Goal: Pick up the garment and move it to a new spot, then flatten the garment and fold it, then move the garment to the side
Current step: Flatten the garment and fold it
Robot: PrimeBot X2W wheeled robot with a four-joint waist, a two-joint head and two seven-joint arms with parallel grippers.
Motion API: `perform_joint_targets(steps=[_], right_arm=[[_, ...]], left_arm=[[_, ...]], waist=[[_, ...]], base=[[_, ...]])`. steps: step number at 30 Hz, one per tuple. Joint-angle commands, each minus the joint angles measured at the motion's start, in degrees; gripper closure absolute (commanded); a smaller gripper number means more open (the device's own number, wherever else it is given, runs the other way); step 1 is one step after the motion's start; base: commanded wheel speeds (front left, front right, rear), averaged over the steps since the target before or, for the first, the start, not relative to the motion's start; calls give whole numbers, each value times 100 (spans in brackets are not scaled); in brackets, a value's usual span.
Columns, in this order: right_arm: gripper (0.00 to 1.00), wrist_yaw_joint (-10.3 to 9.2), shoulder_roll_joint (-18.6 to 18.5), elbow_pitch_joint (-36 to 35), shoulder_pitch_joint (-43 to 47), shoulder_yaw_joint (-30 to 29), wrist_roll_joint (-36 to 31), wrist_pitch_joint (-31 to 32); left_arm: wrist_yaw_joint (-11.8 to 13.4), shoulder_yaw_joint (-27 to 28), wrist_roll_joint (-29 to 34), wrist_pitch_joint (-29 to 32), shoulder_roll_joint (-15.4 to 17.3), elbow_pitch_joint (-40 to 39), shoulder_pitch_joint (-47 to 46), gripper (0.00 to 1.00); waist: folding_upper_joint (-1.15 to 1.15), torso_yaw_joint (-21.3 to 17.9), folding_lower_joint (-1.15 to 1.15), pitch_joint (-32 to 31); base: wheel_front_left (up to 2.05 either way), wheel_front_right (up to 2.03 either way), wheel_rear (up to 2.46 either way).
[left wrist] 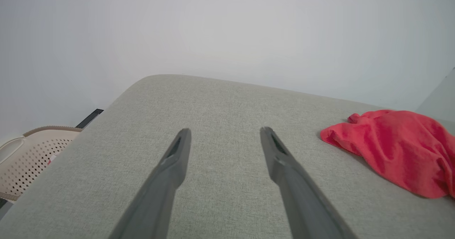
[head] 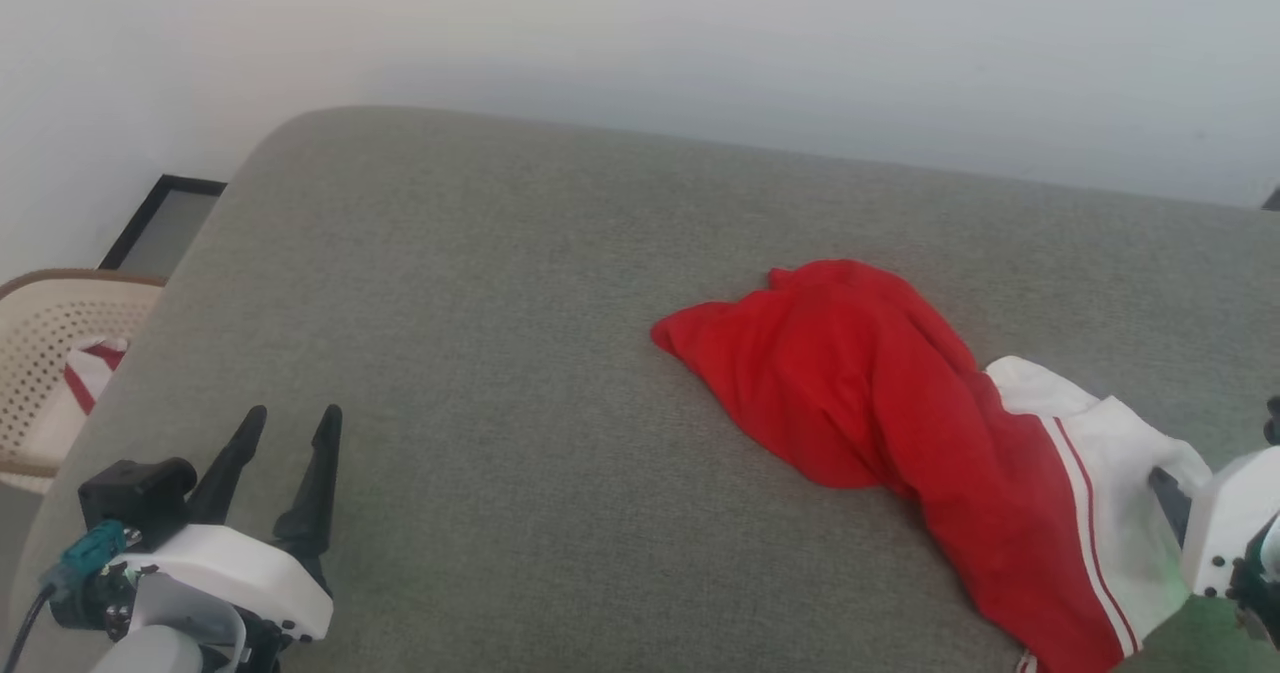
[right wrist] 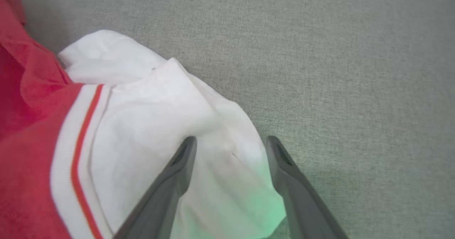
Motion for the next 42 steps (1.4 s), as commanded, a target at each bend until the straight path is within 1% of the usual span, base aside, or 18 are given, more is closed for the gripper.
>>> perform_joint_targets(steps=[1, 8, 12, 18, 22, 26, 31, 32, 33, 36, 42], right_arm=[[0, -6, -13, -3, -44, 36, 31, -38], [0, -6, 5, -495, 69, 200, 240, -294], [0, -6, 166, -1131, 321, 55, 108, -824], [0, -7, 580, -1856, 747, -252, -271, -1650], [0, -6, 989, -2242, 1019, -481, -610, -2074], [0, -5, 1365, -2596, 1203, -693, -908, -2261], [0, -5, 1654, -2983, 1229, -785, -1135, -2338], [0, -5, 1678, -3041, 1210, -812, -1165, -2348], [0, -5, 1678, -3041, 1210, -812, -1165, -2348], [0, -5, 1768, -3171, 1102, -777, -1161, -2345], [0, -5, 1871, -3213, 860, -671, -1079, -2408]], left_arm=[[-9, 8, 7, 0, 28, -7, -83, 0], [7, -19, 38, 88, 119, -90, -104, 0], [34, -37, 61, 173, 209, -203, -123, 0], [43, -75, 78, 346, 312, -345, -208, 0], [-31, -177, 70, 574, 364, -422, -325, 0], [-179, -359, 34, 1016, 395, -407, -632, 0], [-378, -638, 77, 1726, 375, -210, -1305, 0], [-432, -699, 70, 1886, 354, -140, -1477, 0], [-432, -699, 70, 1886, 354, -140, -1477, 0], [-583, -805, 50, 2300, 322, 104, -1997, 0], [-858, -1016, -122, 3162, 134, 762, -2892, 0]], waist=[[0, -42, 0, -20], [0, -256, 0, -106], [0, -440, 0, -161], [0, -688, 0, -251], [0, -856, 0, -309], [0, -1056, 0, -287], [0, -1368, 0, -68], [0, -1430, 0, -8], [0, -1430, 0, -8], [0, -1662, 0, 220], [0, -2071, 0, 640]], base=[[0, 0, 0], [0, 0, 0], [0, 0, 0], [0, 0, 0], [0, 0, 0], [0, 0, 0], [0, 0, 0], [0, 0, 0], [0, 0, 0], [0, 0, 0], [0, 0, 0]])
